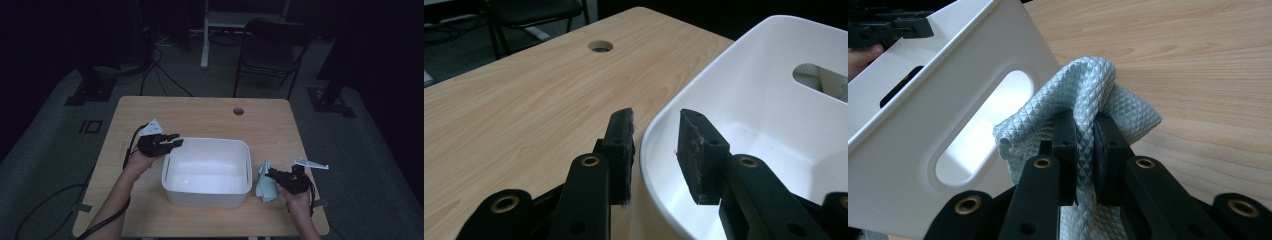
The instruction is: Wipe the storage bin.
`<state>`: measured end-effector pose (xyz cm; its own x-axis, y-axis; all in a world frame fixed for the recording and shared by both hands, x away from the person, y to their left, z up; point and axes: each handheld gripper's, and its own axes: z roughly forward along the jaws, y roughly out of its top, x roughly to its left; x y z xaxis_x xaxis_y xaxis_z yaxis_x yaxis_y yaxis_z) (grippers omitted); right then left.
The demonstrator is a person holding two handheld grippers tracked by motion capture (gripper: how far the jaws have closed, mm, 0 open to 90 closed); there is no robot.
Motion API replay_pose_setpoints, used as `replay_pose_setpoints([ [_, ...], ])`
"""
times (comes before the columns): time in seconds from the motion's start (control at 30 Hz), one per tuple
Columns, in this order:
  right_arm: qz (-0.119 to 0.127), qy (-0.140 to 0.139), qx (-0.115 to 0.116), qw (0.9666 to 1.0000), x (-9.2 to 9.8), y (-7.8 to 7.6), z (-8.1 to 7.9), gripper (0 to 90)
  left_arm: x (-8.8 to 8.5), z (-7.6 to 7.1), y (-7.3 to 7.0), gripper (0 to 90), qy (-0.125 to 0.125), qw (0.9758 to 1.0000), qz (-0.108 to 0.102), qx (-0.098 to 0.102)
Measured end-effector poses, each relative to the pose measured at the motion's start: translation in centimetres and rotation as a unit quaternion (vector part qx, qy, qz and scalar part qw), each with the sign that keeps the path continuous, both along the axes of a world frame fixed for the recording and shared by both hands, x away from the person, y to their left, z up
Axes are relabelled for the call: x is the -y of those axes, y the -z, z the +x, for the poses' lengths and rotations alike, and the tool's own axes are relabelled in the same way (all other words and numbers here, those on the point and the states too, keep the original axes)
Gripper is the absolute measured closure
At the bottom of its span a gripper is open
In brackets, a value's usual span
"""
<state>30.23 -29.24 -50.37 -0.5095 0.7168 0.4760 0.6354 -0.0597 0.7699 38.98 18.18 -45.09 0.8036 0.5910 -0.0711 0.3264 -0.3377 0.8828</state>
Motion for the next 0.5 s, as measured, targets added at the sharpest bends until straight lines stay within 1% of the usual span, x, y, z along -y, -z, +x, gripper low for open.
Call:
replay_pose_setpoints([
  [0.03,-0.001,0.000,0.000,1.0000,0.0,0.0,0.0,82.1,0.1,0.2,0.0,68.5,0.005,1.0000,-0.003,-0.004],
  [0.1,-0.001,0.000,-0.002,1.0000,0.1,0.1,0.0,82.1,0.3,0.4,0.0,73.5,0.005,1.0000,-0.001,-0.005],
  [0.27,-0.002,0.001,-0.004,1.0000,0.2,0.3,0.1,82.1,0.1,0.3,0.0,77.3,0.004,1.0000,-0.001,-0.005],
  [0.37,-0.003,0.003,-0.004,1.0000,0.3,0.3,0.1,82.1,-0.5,-0.4,0.1,79.8,-0.008,1.0000,-0.001,-0.004],
  [0.4,-0.003,0.003,-0.004,1.0000,0.3,0.3,0.1,82.1,-0.7,-0.7,0.1,80.8,-0.010,0.9999,-0.002,-0.005],
  [0.5,-0.003,0.004,-0.004,1.0000,0.2,0.3,0.1,82.1,-0.9,-1.4,0.1,82.5,-0.013,0.9999,0.004,0.000],
])
